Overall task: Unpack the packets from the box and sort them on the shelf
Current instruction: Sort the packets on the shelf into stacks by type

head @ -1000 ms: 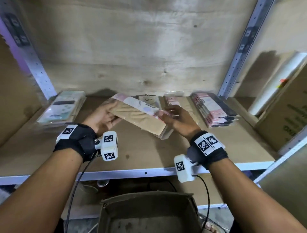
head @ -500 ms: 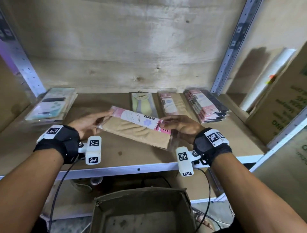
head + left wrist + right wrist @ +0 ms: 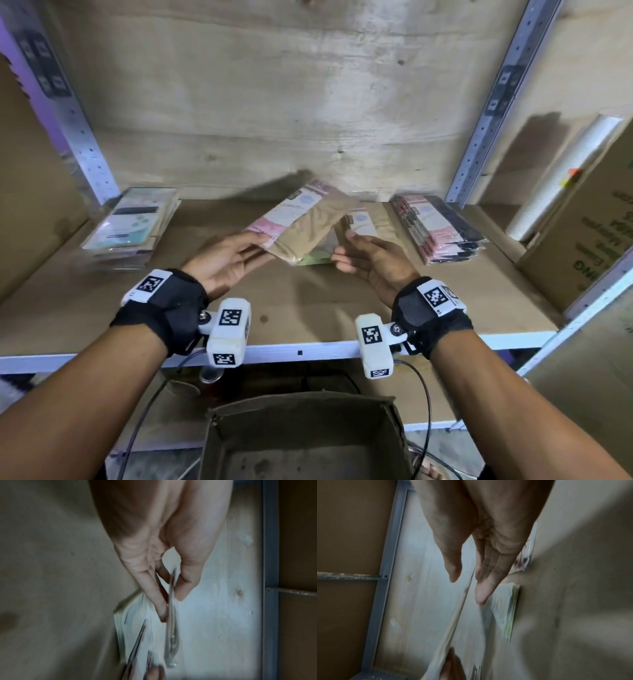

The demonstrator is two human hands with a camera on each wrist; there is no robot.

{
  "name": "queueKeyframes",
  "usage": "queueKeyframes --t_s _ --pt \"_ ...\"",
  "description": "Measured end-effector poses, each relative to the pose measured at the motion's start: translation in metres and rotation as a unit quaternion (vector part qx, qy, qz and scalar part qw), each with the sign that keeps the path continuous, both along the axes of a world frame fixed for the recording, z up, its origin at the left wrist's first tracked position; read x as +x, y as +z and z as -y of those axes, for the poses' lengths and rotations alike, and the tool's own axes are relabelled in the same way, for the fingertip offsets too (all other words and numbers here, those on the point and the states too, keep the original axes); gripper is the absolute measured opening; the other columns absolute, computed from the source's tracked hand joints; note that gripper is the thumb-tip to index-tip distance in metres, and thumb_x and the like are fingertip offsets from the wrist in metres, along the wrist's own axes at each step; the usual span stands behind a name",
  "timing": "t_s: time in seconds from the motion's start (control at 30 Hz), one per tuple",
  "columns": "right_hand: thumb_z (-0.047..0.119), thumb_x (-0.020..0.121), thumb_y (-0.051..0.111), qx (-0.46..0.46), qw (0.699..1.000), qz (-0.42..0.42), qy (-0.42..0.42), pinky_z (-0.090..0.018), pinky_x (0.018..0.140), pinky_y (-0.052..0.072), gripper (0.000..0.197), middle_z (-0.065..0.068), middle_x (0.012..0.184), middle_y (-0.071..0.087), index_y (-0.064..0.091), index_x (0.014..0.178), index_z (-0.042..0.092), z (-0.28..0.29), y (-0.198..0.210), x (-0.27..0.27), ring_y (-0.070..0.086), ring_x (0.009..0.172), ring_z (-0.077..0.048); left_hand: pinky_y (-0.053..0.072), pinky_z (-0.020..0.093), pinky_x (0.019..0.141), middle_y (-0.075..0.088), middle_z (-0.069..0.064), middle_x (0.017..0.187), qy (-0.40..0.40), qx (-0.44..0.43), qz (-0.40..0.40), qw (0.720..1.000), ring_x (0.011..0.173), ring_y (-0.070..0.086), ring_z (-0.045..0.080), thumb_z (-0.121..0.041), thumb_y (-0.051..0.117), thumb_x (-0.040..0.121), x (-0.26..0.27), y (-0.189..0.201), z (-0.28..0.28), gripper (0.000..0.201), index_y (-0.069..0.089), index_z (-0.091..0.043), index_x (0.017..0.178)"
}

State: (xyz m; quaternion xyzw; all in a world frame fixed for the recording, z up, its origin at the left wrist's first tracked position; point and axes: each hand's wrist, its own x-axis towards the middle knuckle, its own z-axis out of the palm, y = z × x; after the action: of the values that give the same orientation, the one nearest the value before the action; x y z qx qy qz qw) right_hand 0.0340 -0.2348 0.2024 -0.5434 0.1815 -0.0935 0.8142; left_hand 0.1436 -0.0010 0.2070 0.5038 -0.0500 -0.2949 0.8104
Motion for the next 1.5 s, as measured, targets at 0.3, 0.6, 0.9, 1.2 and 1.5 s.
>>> queueKeyframes --t_s 0.3,0.6,0.9,1.2,1.5 --pt "-0.001 0.08 0.077 -0.02 0.999 -0.021 -0.016 -0.038 0.07 0.061 0.05 -0.026 0.115 0.066 0.053 0.124 -0.005 -0.018 -0.001 0.015 0.069 0.085 -0.032 0.061 0.031 0.078 0.07 0.028 0.11 -0.097 0.071 0.01 0.993 0.097 0.072 0.033 0.0 0.073 0.073 -0.029 -0.009 0.025 0.042 0.063 0.009 0.113" --pt "-0.005 0.086 0.065 -0.084 0.994 -0.024 0.058 -0.041 0.082 0.041 0.035 -0.018 0.107 0.066 0.065 0.121 0.003 -0.001 -0.004 0.017 0.052 0.094 -0.03 0.06 0.027 0.07 0.073 0.015 0.109 -0.024 0.135 0.056 0.989 0.099 0.072 0.026 -0.042 0.082 0.065 0.012 0.001 0.0 0.06 0.069 -0.01 0.114" --pt "-0.005 0.086 0.058 -0.178 0.975 -0.03 0.128 -0.03 0.074 0.053 0.032 -0.016 0.104 0.074 0.074 0.11 0.009 0.008 -0.012 0.012 0.067 0.09 -0.024 0.038 0.021 0.05 0.067 0.007 0.082 0.138 0.256 0.178 0.94 0.062 0.052 0.015 -0.034 0.07 0.088 0.05 -0.008 -0.017 0.028 0.07 -0.012 0.105" --pt "0.006 0.085 0.073 -0.238 0.962 -0.042 0.125 -0.034 0.098 0.05 0.028 -0.017 0.112 0.073 0.071 0.113 0.007 0.01 -0.017 0.009 0.068 0.106 -0.027 0.034 0.02 0.043 0.058 0.001 0.051 0.076 0.368 0.259 0.89 0.04 0.044 0.011 -0.027 0.057 0.098 0.06 -0.017 -0.024 0.027 0.069 -0.01 0.082" --pt "0.007 0.088 0.069 -0.282 0.944 -0.046 0.165 -0.033 0.095 0.052 0.031 -0.024 0.116 0.069 0.065 0.117 -0.006 0.01 -0.018 0.007 0.067 0.105 -0.029 0.042 0.027 0.061 0.073 0.01 0.07 0.072 0.488 0.332 0.804 0.064 0.065 0.021 -0.058 0.04 0.097 0.069 -0.021 -0.03 0.064 0.068 -0.004 0.077"
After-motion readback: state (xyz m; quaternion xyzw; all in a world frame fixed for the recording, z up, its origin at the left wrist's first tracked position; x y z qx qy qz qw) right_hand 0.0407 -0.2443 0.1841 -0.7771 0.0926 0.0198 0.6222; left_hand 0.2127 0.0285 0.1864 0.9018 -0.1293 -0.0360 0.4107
